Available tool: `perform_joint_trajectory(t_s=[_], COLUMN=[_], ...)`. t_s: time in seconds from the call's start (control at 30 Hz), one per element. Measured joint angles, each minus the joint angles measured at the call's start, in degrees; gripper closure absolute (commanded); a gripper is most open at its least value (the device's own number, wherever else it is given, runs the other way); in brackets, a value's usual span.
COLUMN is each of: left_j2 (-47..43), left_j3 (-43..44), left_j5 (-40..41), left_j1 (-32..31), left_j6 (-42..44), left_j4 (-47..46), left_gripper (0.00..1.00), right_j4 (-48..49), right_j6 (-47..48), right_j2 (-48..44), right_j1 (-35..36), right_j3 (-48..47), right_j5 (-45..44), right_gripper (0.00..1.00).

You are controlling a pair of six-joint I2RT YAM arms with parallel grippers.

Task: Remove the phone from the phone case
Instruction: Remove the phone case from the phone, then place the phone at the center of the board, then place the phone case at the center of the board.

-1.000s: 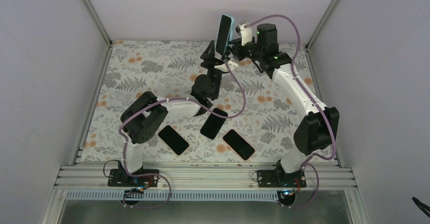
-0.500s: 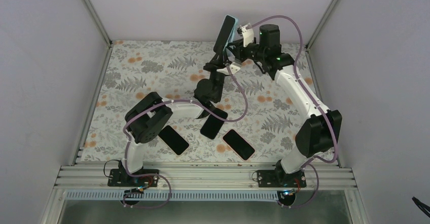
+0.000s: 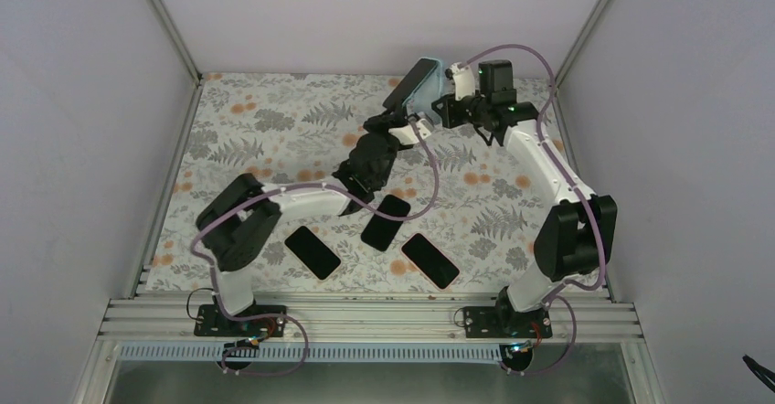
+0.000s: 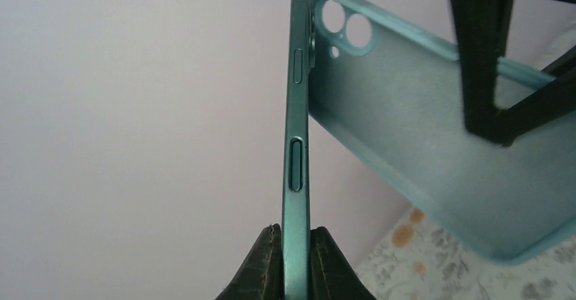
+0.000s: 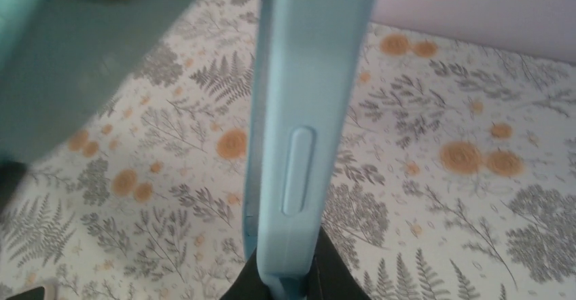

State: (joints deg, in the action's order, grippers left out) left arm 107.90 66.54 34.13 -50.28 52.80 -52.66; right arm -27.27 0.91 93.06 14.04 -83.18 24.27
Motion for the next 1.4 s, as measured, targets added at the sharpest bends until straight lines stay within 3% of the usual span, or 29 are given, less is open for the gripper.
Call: perform_joint_trajectory(t_s=[0.2, 0.4, 0.57, 0.77, 0.8, 0.83, 0.87, 0.93, 1.07, 1.1, 1.17, 1.27, 1.4], left_j2=[-13.2, -23.7, -20.9, -15.2, -15.0, -15.0, -15.0, -15.0, -15.2, -15.6, -17.3, -21.6, -24.0], left_j3=[-7.9, -24.4, -38.2, -42.6, -42.7, -42.6, -42.5, -41.8, -40.3, -40.0, -38.6, -33.0, -19.6], left_j5=[-3.0, 0.1, 3.0, 3.6, 3.4, 3.2, 3.1, 2.3, 0.2, -0.8, -4.1, -12.5, -26.4], left_j1=[0.6, 4.7, 9.7, 12.5, 12.5, 12.5, 12.5, 12.5, 12.5, 12.5, 12.5, 12.7, 13.1], left_j6=[-1.4, 8.0, 16.5, 20.1, 20.0, 19.9, 19.7, 19.3, 17.3, 16.8, 14.8, 10.3, 4.2], left_j4=[14.3, 10.4, 6.2, 6.4, 7.6, 8.8, 10.1, 13.2, 20.1, 22.6, 30.2, 44.9, 65.7], left_gripper=[0.98, 0.98, 0.98, 0.95, 0.83, 0.62, 0.52, 0.5, 0.34, 0.27, 0.17, 0.01, 0.0], right_j4=[-7.6, -18.8, -24.4, -25.3, -25.3, -25.3, -25.3, -25.7, -27.9, -28.6, -29.5, -30.9, -33.0], right_j6=[6.2, 15.5, 20.0, 21.0, 20.9, 20.8, 20.7, 21.1, 22.2, 22.2, 22.9, 23.6, 24.4], right_j2=[2.4, 6.1, 7.6, 12.1, 12.6, 13.1, 13.5, 14.2, 15.0, 14.8, 13.5, 8.9, -3.0], right_j1=[-3.6, -6.3, -6.2, -6.3, -6.6, -6.8, -7.0, -7.4, -7.4, -7.4, -7.3, -6.2, 0.4], right_j3=[-0.7, 6.0, 12.0, 12.3, 12.3, 12.3, 12.3, 12.2, 12.9, 12.9, 13.4, 14.4, 16.0], right_j5=[0.5, 0.3, 0.1, -2.5, -2.8, -3.0, -3.1, -4.0, -7.6, -8.6, -11.3, -15.8, -19.9], right_gripper=[0.96, 0.96, 0.96, 0.95, 0.88, 0.8, 0.73, 0.6, 0.36, 0.19, 0.03, 0.0, 0.0])
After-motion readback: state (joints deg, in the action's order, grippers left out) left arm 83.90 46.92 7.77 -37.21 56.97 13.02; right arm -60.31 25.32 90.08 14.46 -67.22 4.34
